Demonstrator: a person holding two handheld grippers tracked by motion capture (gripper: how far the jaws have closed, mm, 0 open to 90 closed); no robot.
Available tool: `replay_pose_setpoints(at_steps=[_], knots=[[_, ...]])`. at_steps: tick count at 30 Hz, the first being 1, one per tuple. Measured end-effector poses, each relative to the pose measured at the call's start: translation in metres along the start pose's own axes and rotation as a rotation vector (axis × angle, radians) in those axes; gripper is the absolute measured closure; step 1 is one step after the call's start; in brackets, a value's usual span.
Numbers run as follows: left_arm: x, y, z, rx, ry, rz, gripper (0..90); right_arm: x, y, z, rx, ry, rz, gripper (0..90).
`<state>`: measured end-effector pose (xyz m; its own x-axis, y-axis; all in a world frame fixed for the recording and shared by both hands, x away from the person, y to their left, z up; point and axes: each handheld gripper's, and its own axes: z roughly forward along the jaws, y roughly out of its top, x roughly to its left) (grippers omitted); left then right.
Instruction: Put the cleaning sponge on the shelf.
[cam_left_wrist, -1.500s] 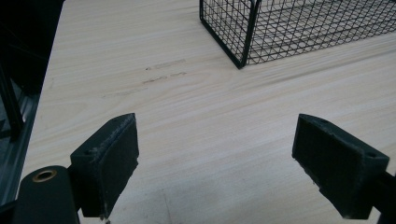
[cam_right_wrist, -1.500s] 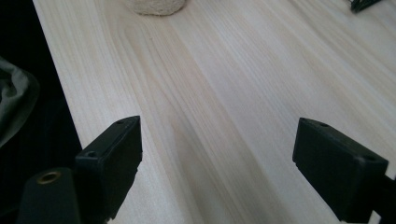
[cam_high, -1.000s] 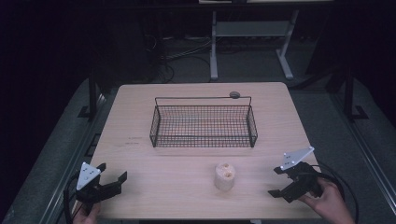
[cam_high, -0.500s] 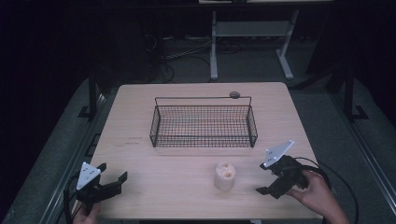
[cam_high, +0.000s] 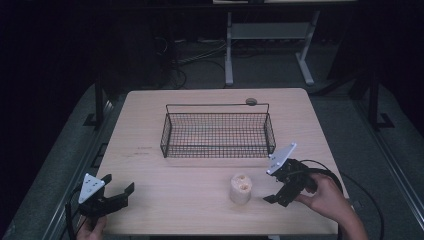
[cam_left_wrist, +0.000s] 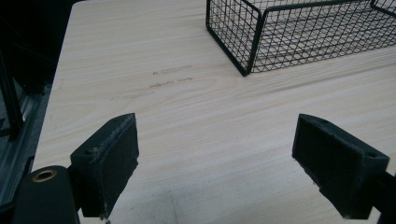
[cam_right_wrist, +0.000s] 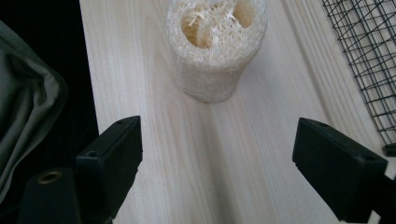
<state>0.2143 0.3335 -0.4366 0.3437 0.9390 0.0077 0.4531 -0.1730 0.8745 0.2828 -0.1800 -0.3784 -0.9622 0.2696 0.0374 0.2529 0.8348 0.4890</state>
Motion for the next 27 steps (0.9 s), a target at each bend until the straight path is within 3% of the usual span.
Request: replay_pose_setpoints(at_steps=[10, 27], knots=[[-0.003, 0.001, 0.004, 0.006, -0.009, 0.009, 13.8, 0.001, 0.024, 0.001, 0.022, 0.008, -0.044, 15.7], [-0.005, 0.0, 0.002, 0.008, -0.014, 0.017, 13.8, 0.0, 0.054, 0.021, 0.063, 0.032, -0.08, 15.6]])
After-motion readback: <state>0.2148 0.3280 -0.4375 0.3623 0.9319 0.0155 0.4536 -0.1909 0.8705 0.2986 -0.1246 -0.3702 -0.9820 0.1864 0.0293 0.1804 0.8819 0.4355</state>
